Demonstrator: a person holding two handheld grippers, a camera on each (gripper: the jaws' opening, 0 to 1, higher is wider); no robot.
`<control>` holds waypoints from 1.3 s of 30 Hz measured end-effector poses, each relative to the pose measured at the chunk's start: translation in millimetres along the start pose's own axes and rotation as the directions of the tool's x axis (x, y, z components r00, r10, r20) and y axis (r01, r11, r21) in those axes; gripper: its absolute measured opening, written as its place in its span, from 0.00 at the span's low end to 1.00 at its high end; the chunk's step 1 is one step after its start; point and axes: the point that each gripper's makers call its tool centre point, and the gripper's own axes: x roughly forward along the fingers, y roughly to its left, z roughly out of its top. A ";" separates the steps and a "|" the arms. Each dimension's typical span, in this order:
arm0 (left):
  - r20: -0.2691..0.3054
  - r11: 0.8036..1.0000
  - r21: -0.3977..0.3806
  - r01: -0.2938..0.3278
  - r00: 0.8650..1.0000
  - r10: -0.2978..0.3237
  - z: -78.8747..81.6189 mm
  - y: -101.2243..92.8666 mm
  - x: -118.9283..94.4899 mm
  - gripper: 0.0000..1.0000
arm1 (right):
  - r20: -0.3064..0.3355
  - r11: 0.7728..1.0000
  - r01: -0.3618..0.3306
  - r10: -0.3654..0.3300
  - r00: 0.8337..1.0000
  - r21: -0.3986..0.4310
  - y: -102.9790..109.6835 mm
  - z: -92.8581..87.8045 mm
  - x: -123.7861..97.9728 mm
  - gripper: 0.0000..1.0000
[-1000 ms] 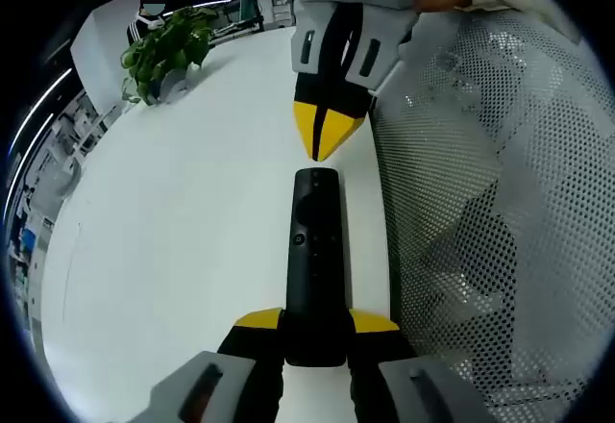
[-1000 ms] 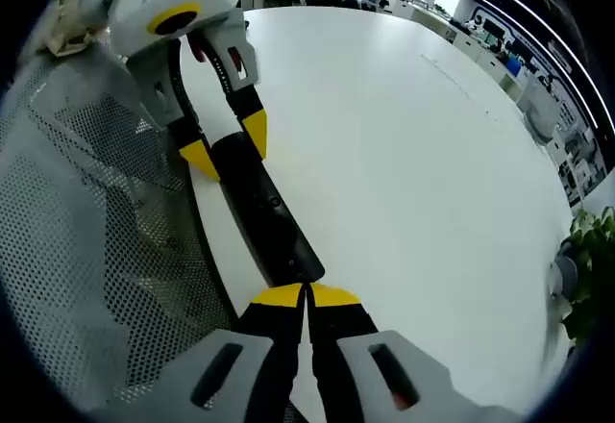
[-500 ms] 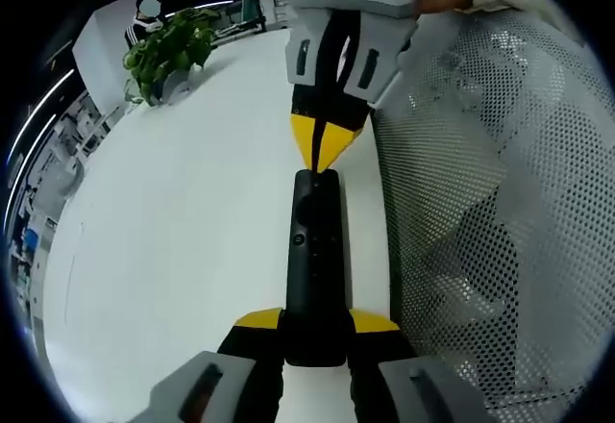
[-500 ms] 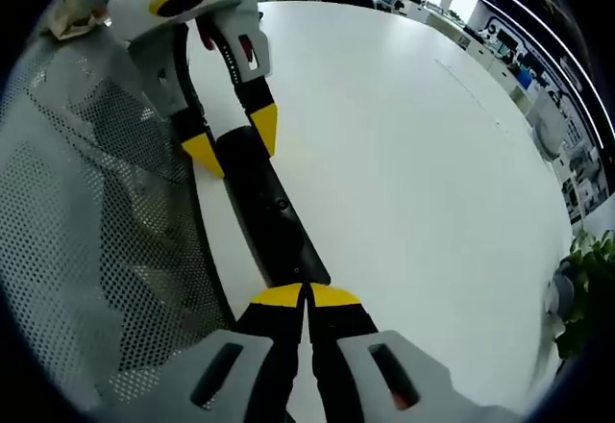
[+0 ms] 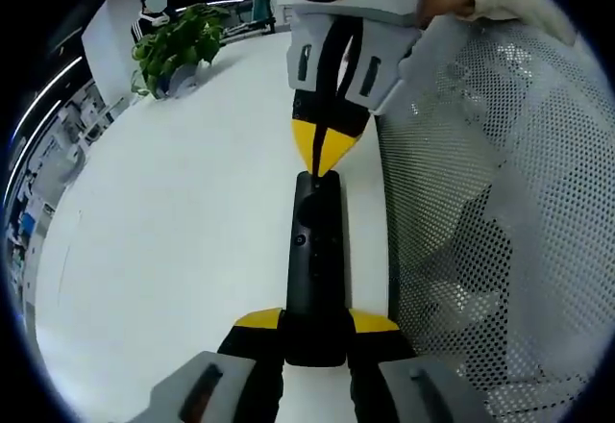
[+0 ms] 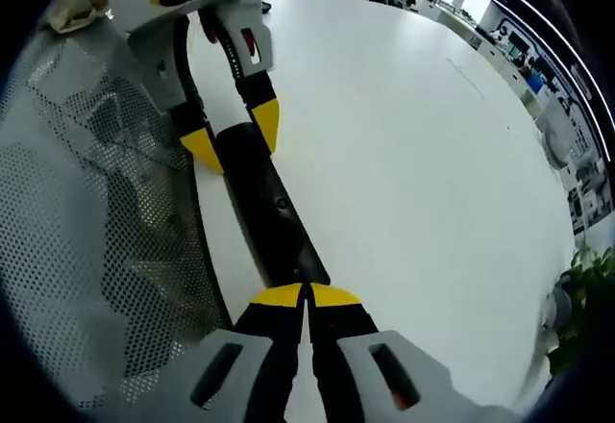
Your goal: Press the specified remote control buttons in sequence, fully releasing each button before pressing the next.
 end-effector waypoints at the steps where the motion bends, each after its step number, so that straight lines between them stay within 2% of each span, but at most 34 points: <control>1: -0.002 1.000 -0.002 0.001 1.000 -0.001 -0.1 0.1 0.1 0.24 | -0.010 1.000 -0.004 0.004 1.000 -0.003 -0.2 0.4 0.4 0.00; 6: 0.004 1.000 -0.019 0.005 1.000 -0.005 0.0 0.1 0.4 0.25 | -0.054 0.999 -0.036 0.035 0.998 -0.014 -1.6 0.2 1.0 0.00; 11: -0.020 1.000 -0.018 0.009 1.000 -0.010 0.5 -0.5 1.0 0.25 | -0.049 0.995 -0.104 0.104 0.993 0.006 -2.0 -1.6 0.8 0.00; 13: -0.021 1.000 -0.023 0.012 1.000 -0.012 0.4 -0.8 1.1 0.25 | -0.044 0.990 -0.130 0.128 0.991 -0.059 -0.1 -1.2 1.1 0.00; 16: -0.023 0.999 -0.030 0.020 1.000 -0.021 -0.1 -0.7 1.2 0.25 | -0.039 0.991 -0.125 0.123 0.992 -0.049 0.6 -1.8 0.7 0.00; 19: -0.020 0.999 -0.032 0.025 0.999 -0.026 -0.1 -1.1 1.2 0.25 | -0.017 0.992 -0.109 0.108 0.994 -0.061 0.9 -2.3 0.0 0.00; 21: -0.021 0.999 -0.027 0.028 0.999 -0.029 -0.2 -1.2 0.9 0.25 | 0.011 0.994 -0.105 0.105 0.994 -0.041 0.0 -1.9 -0.6 0.00; 26: -0.029 0.999 -0.029 0.034 0.999 -0.035 -0.2 -1.0 0.4 0.25 | 0.129 0.989 -0.130 0.121 0.984 0.063 -0.4 -0.3 -2.1 0.00; 30: -0.029 0.999 -0.026 0.039 0.999 -0.040 -1.0 -0.7 0.1 0.25 | 0.154 0.985 -0.151 0.138 0.978 0.079 -1.1 -0.6 -2.1 0.00; 33: -0.031 0.999 -0.024 0.041 0.999 -0.042 -1.2 -0.7 -0.1 0.25 | 0.155 0.987 -0.144 0.131 0.979 0.070 0.9 0.9 -1.8 0.00; 34: -0.032 0.999 -0.025 0.041 0.999 -0.042 -1.2 -0.8 -0.2 0.25 | 0.155 0.990 -0.135 0.126 0.980 0.051 1.3 1.0 -2.0 0.00; 35: -0.033 0.999 -0.026 0.042 0.999 -0.042 -1.3 -0.7 -0.3 0.25 | 0.159 0.993 -0.117 0.117 0.980 -0.005 0.5 2.3 -2.2 0.00; 39: -0.035 0.999 -0.029 0.041 0.999 -0.042 -1.7 -0.3 -0.4 0.25 | 0.153 0.994 -0.106 0.109 0.982 -0.027 2.3 2.2 -1.8 0.00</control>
